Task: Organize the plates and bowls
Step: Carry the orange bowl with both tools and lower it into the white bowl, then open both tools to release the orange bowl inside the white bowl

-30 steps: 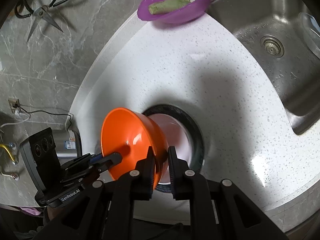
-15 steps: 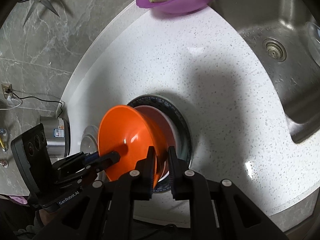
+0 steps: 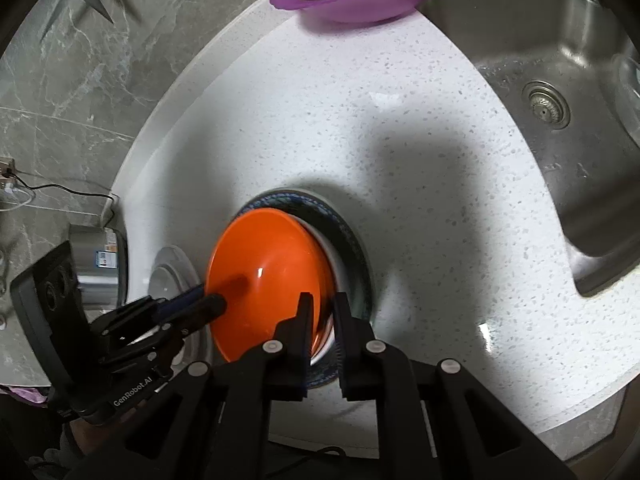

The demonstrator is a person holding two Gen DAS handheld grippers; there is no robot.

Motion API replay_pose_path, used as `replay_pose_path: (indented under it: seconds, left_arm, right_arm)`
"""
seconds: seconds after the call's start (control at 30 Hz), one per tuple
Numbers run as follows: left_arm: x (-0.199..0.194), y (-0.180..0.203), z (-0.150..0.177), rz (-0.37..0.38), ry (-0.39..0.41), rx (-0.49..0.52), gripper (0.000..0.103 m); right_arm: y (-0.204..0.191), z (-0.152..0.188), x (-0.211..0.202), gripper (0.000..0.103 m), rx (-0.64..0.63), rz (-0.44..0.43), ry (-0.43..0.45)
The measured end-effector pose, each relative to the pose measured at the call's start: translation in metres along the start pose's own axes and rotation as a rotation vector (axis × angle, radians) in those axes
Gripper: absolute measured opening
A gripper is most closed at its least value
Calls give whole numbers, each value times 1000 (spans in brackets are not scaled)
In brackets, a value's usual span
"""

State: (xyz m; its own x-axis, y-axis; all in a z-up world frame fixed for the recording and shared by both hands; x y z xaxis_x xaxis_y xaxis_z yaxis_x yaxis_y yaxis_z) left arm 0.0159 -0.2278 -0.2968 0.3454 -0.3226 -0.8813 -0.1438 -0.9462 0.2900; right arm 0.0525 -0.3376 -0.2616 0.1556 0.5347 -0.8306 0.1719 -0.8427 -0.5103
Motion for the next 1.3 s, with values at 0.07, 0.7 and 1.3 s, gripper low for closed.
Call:
replay_pose_path:
  seconds: [0.07, 0.7, 1.3]
  left_arm:
    - [1, 0, 0, -6, 1, 11, 20]
    - [-35, -43, 16, -80, 155, -186, 75]
    - [-18, -43, 53, -119, 155, -406, 54]
  right_arm:
    - [1, -1, 0, 12, 1, 1, -1]
    - [25, -26, -52, 78, -183, -38, 130]
    - [30, -31, 10, 57, -381, -146, -109]
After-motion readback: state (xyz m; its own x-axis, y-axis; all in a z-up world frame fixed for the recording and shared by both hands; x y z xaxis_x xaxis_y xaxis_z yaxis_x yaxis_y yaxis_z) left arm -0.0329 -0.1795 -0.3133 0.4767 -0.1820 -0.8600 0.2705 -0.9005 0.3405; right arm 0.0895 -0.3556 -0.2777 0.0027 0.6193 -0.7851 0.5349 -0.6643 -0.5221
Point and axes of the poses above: each gripper's, at about its wrist camera, not at the fingertips, and x roughly the way its jaws point, y to its right, z to its underside, the point moved 7 cm from there along x, roughly the way its jaws point, and after that the axes turned 7 degrees about y, right-handed, at the moved point
